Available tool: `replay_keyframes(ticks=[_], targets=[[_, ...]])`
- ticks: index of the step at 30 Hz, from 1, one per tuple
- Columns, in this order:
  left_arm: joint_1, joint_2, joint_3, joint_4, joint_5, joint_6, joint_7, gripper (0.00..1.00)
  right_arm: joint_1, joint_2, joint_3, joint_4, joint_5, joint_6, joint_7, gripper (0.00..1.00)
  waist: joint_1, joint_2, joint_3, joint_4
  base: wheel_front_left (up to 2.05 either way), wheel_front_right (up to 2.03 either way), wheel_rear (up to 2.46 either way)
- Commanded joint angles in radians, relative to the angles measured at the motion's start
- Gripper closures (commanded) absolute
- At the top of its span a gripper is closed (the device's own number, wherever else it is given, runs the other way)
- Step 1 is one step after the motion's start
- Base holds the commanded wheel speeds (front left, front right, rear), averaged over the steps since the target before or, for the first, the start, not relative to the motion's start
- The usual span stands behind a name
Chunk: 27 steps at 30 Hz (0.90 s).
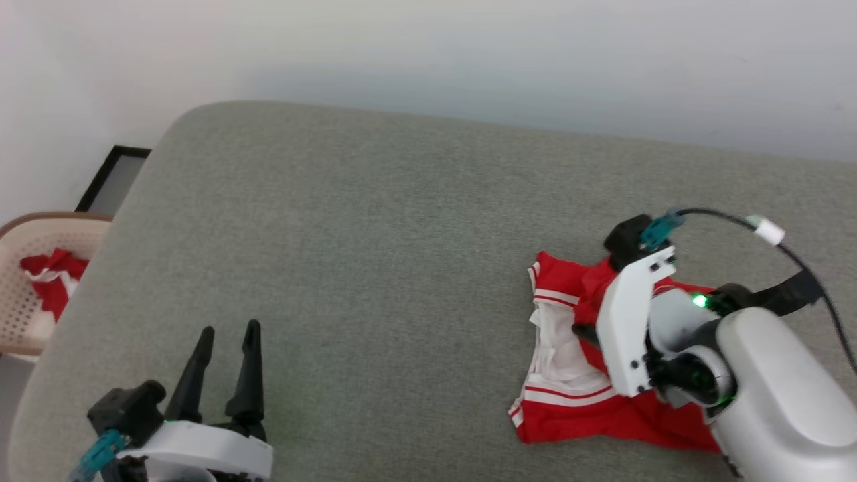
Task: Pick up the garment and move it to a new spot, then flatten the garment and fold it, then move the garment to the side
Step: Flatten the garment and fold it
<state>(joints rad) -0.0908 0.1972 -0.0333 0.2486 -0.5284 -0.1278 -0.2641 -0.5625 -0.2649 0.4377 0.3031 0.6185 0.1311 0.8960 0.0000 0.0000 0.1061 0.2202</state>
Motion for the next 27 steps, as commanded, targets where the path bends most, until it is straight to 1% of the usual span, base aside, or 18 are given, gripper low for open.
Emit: replay_keyframes(ticks=[1, 7, 8, 9, 10, 11, 14, 17, 27], targets=[[-0.015, -0.003, -0.009, 0.004, -0.005, -0.004, 0.001, 0.00, -0.005, 0.010, 0.017, 0.017, -0.013, -0.001, -0.013, 1.00, 0.0000, 0.0000, 0.005, 0.021, 0.00, 0.00, 0.00], [-0.036, -0.013, -0.026, 0.022, -0.007, -0.004, 0.001, 0.00, -0.022, 0.038, 0.067, 0.128, -0.072, -0.001, -0.074, 1.00, 0.0000, 0.0000, 0.010, 0.040, 0.00, 0.00, 0.00], [-0.039, -0.014, -0.030, 0.026, -0.007, -0.004, 0.001, 0.00, -0.024, 0.044, 0.070, 0.152, -0.079, -0.001, -0.087, 0.87, 0.0000, 0.0000, 0.010, 0.041, 0.00, 0.00, 0.00], [-0.042, -0.015, -0.031, 0.029, -0.006, -0.004, 0.001, 0.00, -0.027, 0.050, 0.072, 0.172, -0.086, -0.001, -0.099, 0.69, 0.0000, 0.0000, 0.010, 0.040, 0.00, 0.00, 0.00], [-0.046, -0.016, -0.034, 0.032, -0.004, -0.004, 0.001, 0.00, -0.034, 0.054, 0.076, 0.190, -0.091, -0.001, -0.110, 0.46, 0.0000, 0.0000, 0.010, 0.040, 0.00, 0.00, 0.00], [-0.047, -0.016, -0.033, 0.034, -0.003, -0.004, 0.001, 0.00, -0.041, 0.061, 0.079, 0.205, -0.091, -0.001, -0.120, 0.00, 0.0000, 0.0000, 0.009, 0.038, 0.00, 0.00, 0.00], [-0.046, -0.013, -0.030, 0.038, 0.000, -0.004, 0.001, 0.00, -0.056, 0.077, 0.077, 0.233, -0.071, -0.001, -0.130, 0.00, 0.0000, 0.0000, 0.004, 0.026, 0.00, 0.00, 0.00], [-0.036, -0.009, -0.022, 0.036, 0.001, -0.004, 0.001, 0.00, -0.073, 0.067, 0.092, 0.233, -0.063, -0.001, -0.132, 0.00, 0.0000, 0.0000, -0.002, 0.009, 0.00, 0.00, 0.00], [-0.011, 0.009, 0.008, 0.030, 0.008, -0.004, 0.001, 0.00, -0.082, 0.039, 0.087, 0.144, -0.007, -0.001, -0.142, 0.00, 0.0000, 0.0000, -0.025, -0.053, 0.00, 0.00, 0.00]])
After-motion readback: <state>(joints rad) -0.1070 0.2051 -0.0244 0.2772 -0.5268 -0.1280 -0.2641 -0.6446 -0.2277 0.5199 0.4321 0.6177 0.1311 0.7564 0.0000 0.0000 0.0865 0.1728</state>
